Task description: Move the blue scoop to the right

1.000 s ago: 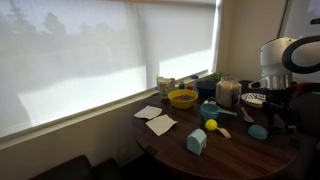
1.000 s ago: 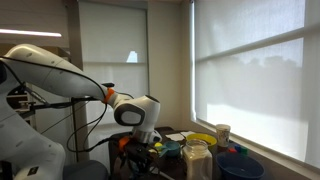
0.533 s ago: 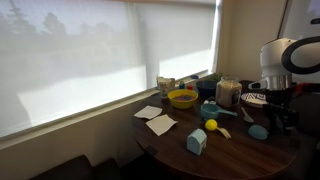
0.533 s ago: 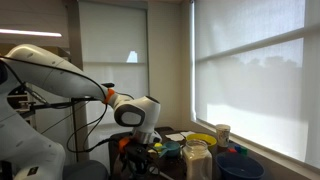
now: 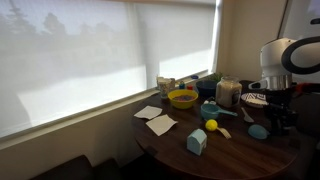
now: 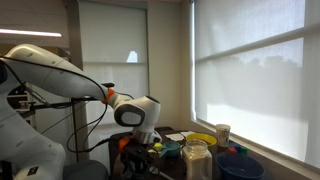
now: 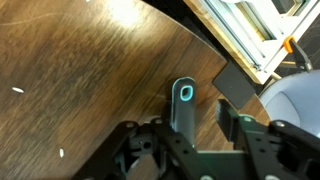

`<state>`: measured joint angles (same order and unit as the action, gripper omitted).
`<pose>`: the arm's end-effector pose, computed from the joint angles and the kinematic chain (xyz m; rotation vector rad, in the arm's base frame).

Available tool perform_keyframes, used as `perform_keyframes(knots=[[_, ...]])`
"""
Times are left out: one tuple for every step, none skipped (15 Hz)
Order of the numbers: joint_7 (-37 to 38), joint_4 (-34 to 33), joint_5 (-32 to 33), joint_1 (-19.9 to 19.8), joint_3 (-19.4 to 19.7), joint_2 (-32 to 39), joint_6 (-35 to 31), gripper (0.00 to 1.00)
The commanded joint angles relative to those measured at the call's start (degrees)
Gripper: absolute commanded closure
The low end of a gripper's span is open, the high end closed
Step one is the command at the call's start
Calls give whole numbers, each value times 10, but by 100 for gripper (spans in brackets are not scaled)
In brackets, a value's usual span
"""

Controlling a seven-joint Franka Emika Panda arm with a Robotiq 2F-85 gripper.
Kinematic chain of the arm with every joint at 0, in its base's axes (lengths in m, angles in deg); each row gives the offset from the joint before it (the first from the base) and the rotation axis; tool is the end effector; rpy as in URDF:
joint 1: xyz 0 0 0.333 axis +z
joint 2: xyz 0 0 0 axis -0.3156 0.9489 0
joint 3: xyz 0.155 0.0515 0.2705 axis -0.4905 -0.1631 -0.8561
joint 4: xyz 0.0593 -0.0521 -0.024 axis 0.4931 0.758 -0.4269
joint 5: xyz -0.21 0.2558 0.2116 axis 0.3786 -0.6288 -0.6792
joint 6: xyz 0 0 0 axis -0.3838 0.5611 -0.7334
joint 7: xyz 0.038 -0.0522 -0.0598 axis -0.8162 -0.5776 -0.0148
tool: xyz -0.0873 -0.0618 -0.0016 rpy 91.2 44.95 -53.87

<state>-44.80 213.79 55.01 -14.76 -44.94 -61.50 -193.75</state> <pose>0.3316 -0.0348 0.3759 -2.7067 -1.0204 0.2949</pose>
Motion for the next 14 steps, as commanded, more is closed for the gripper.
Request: perform_keyframes(knots=[[-10,0,-1,-7,-1,4,4,58],[-11,-1,-2,-7,0,4,4,63],[-11,-1,-2,-7,0,4,4,63],[-11,-1,-3,-8,1,4,4,73],[-12,-1,-3,-8,1,4,3,76],[-12,-1,-3,-9,1,4,3,80],[-12,-2,-3,-9,2,4,3,89],[-12,-1,-3,-10,2,5,3,91],[-13,-2,-4,-10,2,4,5,94],[-13,-5,-4,-10,2,2,9,90],[-14,-4,-4,-10,3,2,8,91],[-14,-6,-4,-10,3,1,12,91],[-14,-7,-5,-10,2,1,12,92],[-13,-8,-4,-10,2,-1,14,92]])
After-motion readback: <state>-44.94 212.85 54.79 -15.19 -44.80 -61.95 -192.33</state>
